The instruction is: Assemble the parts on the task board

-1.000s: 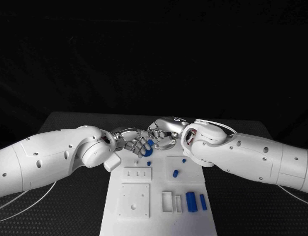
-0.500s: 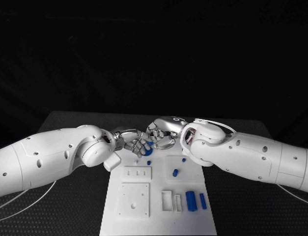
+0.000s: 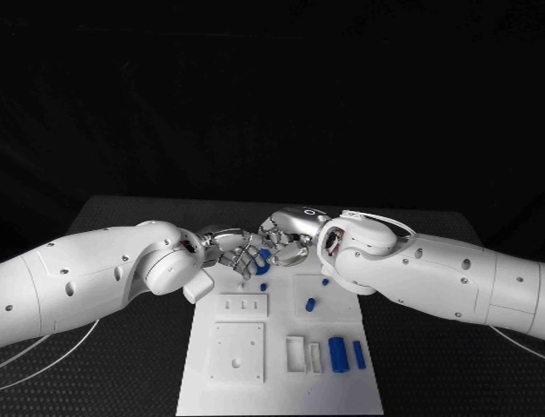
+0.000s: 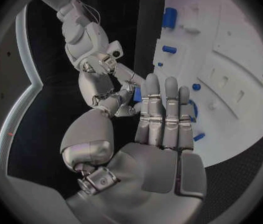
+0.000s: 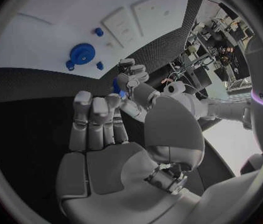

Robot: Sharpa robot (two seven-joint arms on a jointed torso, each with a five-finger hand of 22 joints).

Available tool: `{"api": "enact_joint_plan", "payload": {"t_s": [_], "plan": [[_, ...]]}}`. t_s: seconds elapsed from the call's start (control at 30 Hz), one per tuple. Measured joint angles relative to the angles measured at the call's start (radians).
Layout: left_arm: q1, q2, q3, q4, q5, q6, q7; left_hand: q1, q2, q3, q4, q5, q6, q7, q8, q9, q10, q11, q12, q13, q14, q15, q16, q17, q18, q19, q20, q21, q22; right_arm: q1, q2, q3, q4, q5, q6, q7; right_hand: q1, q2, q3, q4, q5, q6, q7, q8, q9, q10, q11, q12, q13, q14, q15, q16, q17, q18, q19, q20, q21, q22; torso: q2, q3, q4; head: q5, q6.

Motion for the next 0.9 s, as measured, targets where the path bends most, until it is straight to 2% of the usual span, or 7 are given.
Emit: {"api": "enact_joint_plan", "payload": {"t_s": [0.2,0.27,0.33,0.43,0.57,0.8,0.9], "plan": [[0.0,0.001,0.0,0.0,0.0,0.0,-0.005,-0.01,-0.01,0.005,0.011,-0.016,0.0,0.0,-0.002,0.0,0.0,0.0,0.0,-0.001,0.0,0.0,0.0,-0.001,0.0,0.0,0.0,0.0,0.0,0.0,0.001,-0.001,0.002,-0.008,0.003,-0.006,0.0,0.0,0.0,0.0,0.004,0.0,0.0,0.0,0.001,0.0,0.0,0.0,0.0,0.0,0.0,0.0,0.0,-0.001,0.0,0.0,0.0,0.0,0.0,0.0,0.0,0.002,-0.001],[0.0,0.001,0.0,0.0,0.0,0.0,-0.007,-0.006,-0.006,0.005,0.011,-0.042,0.0,0.0,-0.005,0.002,0.0,0.0,0.0,-0.001,0.0,0.0,0.0,-0.001,0.0,0.0,0.0,0.0,0.0,0.0,0.001,-0.002,0.004,-0.011,0.003,-0.008,0.0,0.0,0.0,0.0,0.004,0.0,0.0,0.0,0.001,0.0,0.0,0.0,0.001,0.0,0.0,0.0,0.0,-0.001,0.0,0.0,0.0,0.0,0.0,0.0,0.0,0.002,-0.001],[0.0,0.002,0.0,0.0,0.0,-0.001,-0.009,0.012,0.012,0.005,0.011,-0.069,0.0,0.0,-0.006,0.004,0.0,0.0,0.0,-0.001,0.0,0.0,0.0,-0.002,0.0,0.0,0.0,0.0,0.0,0.0,0.001,-0.002,0.006,-0.016,0.003,-0.011,0.0,0.0,0.0,0.0,0.008,0.0,0.0,0.0,0.001,0.0,0.0,0.0,0.001,0.0,0.0,0.0,0.001,-0.006,0.0,0.0,0.0,0.0,0.0,0.0001,-0.0001,0.002,-0.002],[0.0,0.002,0.0,0.0,0.0,-0.001,-0.013,0.042,0.047,0.016,-0.004,-0.096,0.0,0.0,-0.006,0.006,0.0,0.0,0.0,-0.001,0.0,0.0,0.0,-0.002,0.0,0.0,0.0,0.0,0.0,0.0,0.001,-0.003,0.008,-0.02,0.003,-0.015,0.0,0.0,-0.001,-0.001,0.008,0.0,0.0,0.0,0.001,0.0,0.0,0.0,0.001,0.0,0.0,0.0,0.001,-0.001,0.0,0.0,0.0,0.0,0.0,0.0002,-0.0001,0.003,-0.002],[0.0,0.003,0.0,-0.001,-0.001,-0.001,-0.018,0.074,0.079,0.02,-0.024,-0.11,0.001,0.001,-0.006,0.008,0.0,0.0,0.0,-0.002,0.0,0.0,0.0,-0.002,0.0,0.0,0.0,0.0,0.0,0.0,0.001,-0.003,0.01,-0.025,0.003,-0.018,0.0,0.0,-0.001,-0.001,0.015,0.0,0.0,0.0,0.001,0.0,0.0,-0.004,0.002,0.0,0.001,0.0,0.001,0.002,0.0,0.0,0.004,0.0,0.0,0.0001,-0.0001,0.003,-0.003],[0.001,0.003,0.001,0.0,-0.005,-0.003,-0.027,0.09,0.075,0.02,-0.03,-0.118,0.002,0.002,-0.01,0.008,0.0,0.0,0.0,-0.002,0.0,0.0,0.0,-0.003,0.0,0.0,0.0,0.0,0.001,-0.001,0.001,-0.003,0.012,-0.029,0.003,-0.02,-0.001,-0.001,-0.001,-0.001,0.02,0.0,0.0,-0.001,0.001,0.0,0.0,-0.004,0.003,0.003,0.004,0.0,0.001,0.002,0.0,0.0,0.004,0.0,0.0,0.0007,-0.0005,0.004,-0.003],[0.001,0.003,0.001,0.0,-0.006,-0.005,-0.029,0.089,0.075,0.011,-0.021,-0.123,0.002,0.002,-0.01,0.008,0.0,0.0,0.0,-0.003,0.0,0.0,0.0,-0.003,0.0,-0.003,0.004,0.0,0.001,-0.001,0.001,-0.004,0.012,-0.029,0.004,-0.02,-0.001,-0.001,-0.001,-0.001,0.02,0.0,0.0,-0.003,0.001,0.0,0.0,-0.004,0.003,0.003,0.004,0.0,0.001,0.002,0.0,0.0,0.004,0.0,0.0,0.0005,-0.0006,0.005,-0.004]]}}
